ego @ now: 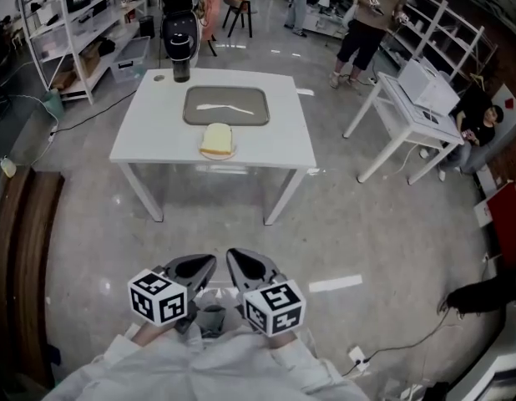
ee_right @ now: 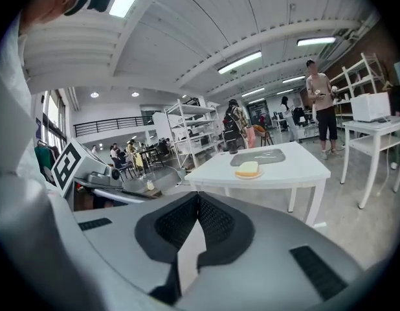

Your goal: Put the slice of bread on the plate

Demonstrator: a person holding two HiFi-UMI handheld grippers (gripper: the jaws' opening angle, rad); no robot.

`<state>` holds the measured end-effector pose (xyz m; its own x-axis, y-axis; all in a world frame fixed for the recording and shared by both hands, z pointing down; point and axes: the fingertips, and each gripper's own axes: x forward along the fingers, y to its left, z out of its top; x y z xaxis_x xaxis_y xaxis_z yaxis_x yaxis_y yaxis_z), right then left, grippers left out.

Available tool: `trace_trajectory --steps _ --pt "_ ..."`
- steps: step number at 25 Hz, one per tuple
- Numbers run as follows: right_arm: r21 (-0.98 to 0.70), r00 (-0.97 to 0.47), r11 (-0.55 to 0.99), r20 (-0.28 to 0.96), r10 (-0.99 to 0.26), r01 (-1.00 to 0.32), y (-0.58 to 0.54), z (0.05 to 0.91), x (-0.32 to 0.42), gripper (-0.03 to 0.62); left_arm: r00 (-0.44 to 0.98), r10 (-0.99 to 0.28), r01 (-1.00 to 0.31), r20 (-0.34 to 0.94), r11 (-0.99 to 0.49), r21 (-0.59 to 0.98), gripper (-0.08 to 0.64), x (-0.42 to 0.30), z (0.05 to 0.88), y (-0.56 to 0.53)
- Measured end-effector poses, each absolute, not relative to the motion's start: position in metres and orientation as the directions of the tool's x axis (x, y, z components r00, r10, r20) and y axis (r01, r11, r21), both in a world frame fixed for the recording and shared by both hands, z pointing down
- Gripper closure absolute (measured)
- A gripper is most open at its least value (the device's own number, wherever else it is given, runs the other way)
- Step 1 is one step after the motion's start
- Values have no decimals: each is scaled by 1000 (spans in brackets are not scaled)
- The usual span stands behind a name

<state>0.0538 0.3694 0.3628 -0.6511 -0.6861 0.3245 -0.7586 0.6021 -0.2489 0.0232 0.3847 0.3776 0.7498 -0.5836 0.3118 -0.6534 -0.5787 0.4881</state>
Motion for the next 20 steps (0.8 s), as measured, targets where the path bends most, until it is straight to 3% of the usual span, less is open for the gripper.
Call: trace_trajectory --steps 8,20 --pt "-265 -616 557 299 -728 -787 297 358 30 580 759 -582 -642 293 -591 489 551 -13 376 313" --pt "-295 -608 532 359 -708 -794 257 378 14 580 745 -591 -659 310 -582 476 551 -30 387 269"
